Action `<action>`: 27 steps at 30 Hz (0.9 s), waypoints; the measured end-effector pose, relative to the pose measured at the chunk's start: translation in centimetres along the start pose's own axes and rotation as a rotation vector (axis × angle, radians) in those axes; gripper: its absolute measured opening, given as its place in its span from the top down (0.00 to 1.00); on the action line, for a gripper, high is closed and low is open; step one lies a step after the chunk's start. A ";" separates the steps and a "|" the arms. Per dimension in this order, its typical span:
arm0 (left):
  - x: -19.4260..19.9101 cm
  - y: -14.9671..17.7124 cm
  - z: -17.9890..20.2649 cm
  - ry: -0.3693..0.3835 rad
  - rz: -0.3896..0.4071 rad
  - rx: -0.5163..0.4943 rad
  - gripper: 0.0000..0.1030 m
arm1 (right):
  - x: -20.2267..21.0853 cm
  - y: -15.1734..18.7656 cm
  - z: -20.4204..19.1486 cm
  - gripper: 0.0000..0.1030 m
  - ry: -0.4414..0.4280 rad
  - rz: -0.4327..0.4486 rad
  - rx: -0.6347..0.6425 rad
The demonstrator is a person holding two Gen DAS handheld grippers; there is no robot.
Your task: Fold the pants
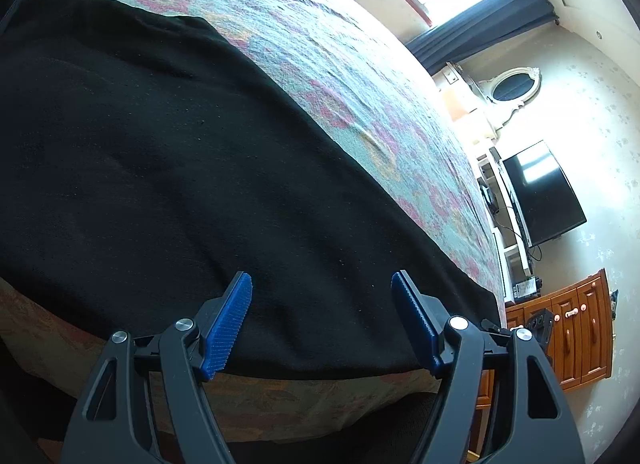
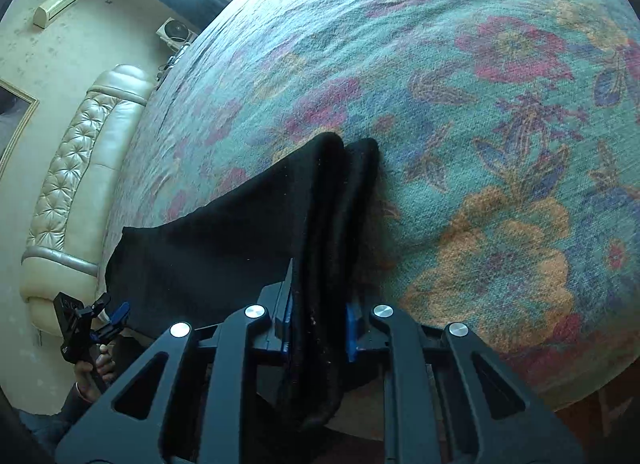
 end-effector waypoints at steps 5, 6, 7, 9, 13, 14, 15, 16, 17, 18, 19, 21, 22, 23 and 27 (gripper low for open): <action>0.8 -0.1 -0.8 -0.007 -0.009 0.000 0.31 | 0.4 -0.1 -0.4 0.83 0.076 0.024 0.001; 1.0 -0.1 -1.0 -0.007 -0.010 -0.001 0.31 | 0.8 -0.1 -0.6 0.83 0.077 0.030 -0.002; 1.2 -0.1 -1.2 -0.007 -0.013 -0.005 0.31 | 1.4 -0.2 -0.9 0.83 0.080 0.041 0.000; 1.5 -0.3 -1.4 -0.006 -0.019 -0.013 0.31 | 2.9 -0.4 -1.5 0.83 0.064 0.066 -0.008; 2.2 -0.6 -1.9 -0.007 -0.032 -0.030 0.30 | 5.9 -0.7 -4.4 0.83 0.026 0.114 -0.013; 2.4 -0.8 -2.0 -0.006 -0.034 -0.033 0.30 | 6.6 -0.8 -5.3 0.83 0.021 0.125 -0.004; 2.6 -0.9 -2.1 -0.006 -0.035 -0.035 0.29 | 7.2 -0.9 -6.6 0.83 0.014 0.138 0.004; 2.9 -1.1 -2.2 -0.005 -0.033 -0.038 0.27 | 7.8 -0.9 -7.8 0.83 0.003 0.149 0.012; 3.2 -1.4 -2.4 -0.003 -0.030 -0.041 0.27 | 8.4 -0.9 -9.0 0.83 -0.010 0.160 0.021; 3.5 -1.5 -2.4 -0.004 -0.028 -0.044 0.27 | 8.9 -0.9 -10.2 0.83 -0.023 0.171 0.032; 3.9 -1.7 -2.6 -0.004 -0.024 -0.046 0.27 | 9.3 -1.0 -11.6 0.83 -0.037 0.181 0.040; 4.8 -2.1 -3.2 -0.006 -0.012 -0.044 0.27 | 9.7 -1.0 -14.9 0.83 -0.070 0.193 0.063; 5.3 -2.3 -3.5 -0.010 -0.008 -0.042 0.27 | 9.7 -1.0 -16.7 0.83 -0.082 0.196 0.079; 5.8 -2.5 -3.9 -0.016 -0.005 -0.039 0.25 | 9.6 -0.8 -18.5 0.83 -0.094 0.197 0.099; 7.7 -3.5 -5.7 -0.046 -0.013 -0.006 0.18 | 7.4 0.3 -25.2 0.83 -0.140 0.167 0.179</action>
Point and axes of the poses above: each gripper's, at about its wrist camera, not at the fingertips, and x roughly against the way its jaws point, z to its right, y to its underside, the point moved 6 cm from there along -x, roughly the way its jaws point, and after that the axes turned 15 degrees about y, right-handed, at the moved point
